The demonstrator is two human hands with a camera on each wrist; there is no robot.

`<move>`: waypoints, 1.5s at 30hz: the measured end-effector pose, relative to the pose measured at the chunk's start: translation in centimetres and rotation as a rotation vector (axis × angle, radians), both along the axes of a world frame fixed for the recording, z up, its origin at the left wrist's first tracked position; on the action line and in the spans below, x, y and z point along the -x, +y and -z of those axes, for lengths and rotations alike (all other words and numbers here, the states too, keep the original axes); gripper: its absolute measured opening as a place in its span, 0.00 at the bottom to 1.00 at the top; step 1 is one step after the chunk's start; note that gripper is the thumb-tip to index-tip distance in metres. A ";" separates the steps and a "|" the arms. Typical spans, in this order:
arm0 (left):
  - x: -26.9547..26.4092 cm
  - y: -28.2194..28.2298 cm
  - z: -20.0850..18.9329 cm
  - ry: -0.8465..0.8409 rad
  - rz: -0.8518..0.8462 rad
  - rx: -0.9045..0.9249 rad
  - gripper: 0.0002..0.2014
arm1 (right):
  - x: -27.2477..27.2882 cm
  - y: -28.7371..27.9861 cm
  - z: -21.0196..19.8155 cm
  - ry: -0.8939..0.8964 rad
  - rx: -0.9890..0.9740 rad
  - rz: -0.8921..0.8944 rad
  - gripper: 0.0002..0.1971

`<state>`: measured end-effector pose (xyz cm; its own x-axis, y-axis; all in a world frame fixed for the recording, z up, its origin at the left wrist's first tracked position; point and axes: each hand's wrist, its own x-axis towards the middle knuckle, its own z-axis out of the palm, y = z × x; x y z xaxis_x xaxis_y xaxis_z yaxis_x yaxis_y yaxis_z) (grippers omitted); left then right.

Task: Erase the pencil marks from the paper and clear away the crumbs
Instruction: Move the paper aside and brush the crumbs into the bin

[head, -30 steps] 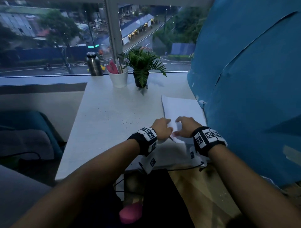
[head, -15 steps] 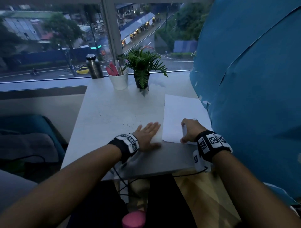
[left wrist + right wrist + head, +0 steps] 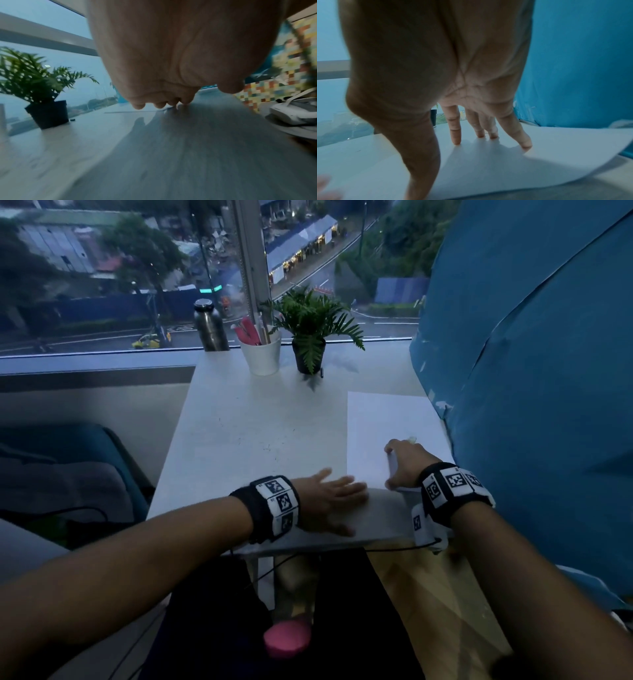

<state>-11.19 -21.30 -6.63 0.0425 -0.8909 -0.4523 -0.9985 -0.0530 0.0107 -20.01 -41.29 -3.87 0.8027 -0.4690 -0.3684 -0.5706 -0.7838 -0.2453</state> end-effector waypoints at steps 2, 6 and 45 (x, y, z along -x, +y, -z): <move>-1.0 1.7 0.3 0.041 -0.024 0.000 0.39 | 0.1 0.3 0.1 0.007 0.010 -0.019 0.35; -5.5 3.6 0.2 -0.004 -0.174 -0.039 0.38 | 0.2 0.9 0.5 0.006 0.012 -0.032 0.30; -3.9 14.1 0.6 0.005 0.142 0.052 0.33 | 6.9 5.1 8.2 -0.530 0.356 -0.121 0.23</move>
<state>-7.32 -7.16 -7.27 -0.0878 -0.9102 -0.4048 -0.9959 0.0896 0.0145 -26.86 -36.20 -12.05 0.8876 -0.3844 0.2537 -0.3462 -0.9201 -0.1829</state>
